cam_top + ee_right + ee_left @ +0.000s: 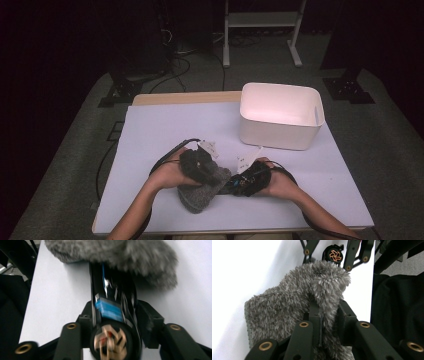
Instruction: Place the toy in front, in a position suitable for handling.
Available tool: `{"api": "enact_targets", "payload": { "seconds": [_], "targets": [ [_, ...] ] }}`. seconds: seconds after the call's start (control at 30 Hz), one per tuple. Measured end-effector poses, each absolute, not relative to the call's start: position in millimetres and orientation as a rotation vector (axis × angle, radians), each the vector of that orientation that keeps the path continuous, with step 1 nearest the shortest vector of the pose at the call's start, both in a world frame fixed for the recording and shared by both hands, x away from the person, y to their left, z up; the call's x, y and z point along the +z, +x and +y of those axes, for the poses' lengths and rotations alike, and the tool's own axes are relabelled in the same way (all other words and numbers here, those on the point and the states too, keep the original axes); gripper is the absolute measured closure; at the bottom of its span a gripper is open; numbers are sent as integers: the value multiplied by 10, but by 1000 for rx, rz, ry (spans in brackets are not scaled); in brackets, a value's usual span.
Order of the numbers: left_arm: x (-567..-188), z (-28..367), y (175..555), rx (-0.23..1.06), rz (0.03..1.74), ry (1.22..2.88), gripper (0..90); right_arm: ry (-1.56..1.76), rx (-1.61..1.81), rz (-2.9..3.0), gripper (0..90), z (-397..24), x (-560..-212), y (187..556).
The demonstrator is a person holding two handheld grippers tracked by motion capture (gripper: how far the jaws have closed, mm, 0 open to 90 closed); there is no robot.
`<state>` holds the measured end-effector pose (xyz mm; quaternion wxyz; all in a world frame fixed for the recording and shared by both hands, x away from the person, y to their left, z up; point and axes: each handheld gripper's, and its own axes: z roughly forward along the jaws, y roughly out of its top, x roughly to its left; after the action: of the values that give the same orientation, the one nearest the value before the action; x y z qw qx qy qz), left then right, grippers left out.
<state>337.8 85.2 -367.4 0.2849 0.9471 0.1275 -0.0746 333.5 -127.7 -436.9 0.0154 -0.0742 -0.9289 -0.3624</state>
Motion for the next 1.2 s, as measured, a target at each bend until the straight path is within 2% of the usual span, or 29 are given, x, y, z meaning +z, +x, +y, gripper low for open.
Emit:
{"api": "enact_targets", "payload": {
  "seconds": [0.23,0.3,0.37,0.4,0.9,1.07,1.2],
  "targets": [
    [-3668,839,3391,-182,349,2523,731,-309,-1175,-2881,497,-1578,-4388,3241],
    [-3655,810,3397,-177,345,2527,750,-341,-1197,-2869,540,-1637,-4393,3225],
    [-3647,768,3398,-168,332,2544,794,-360,-1208,-2861,661,-1669,-4392,3226],
    [-3644,739,3394,-166,328,2546,808,-350,-1211,-2865,668,-1676,-4392,3226],
    [-3658,13,3369,-211,160,2596,824,-362,-1241,-2880,672,-1673,-4410,3176],
    [-3653,124,3376,-198,184,2589,823,-362,-1239,-2879,672,-1671,-4409,3178],
    [-3661,416,3370,-182,241,2590,823,-365,-1233,-2884,672,-1665,-4404,3172]
  ]
}}
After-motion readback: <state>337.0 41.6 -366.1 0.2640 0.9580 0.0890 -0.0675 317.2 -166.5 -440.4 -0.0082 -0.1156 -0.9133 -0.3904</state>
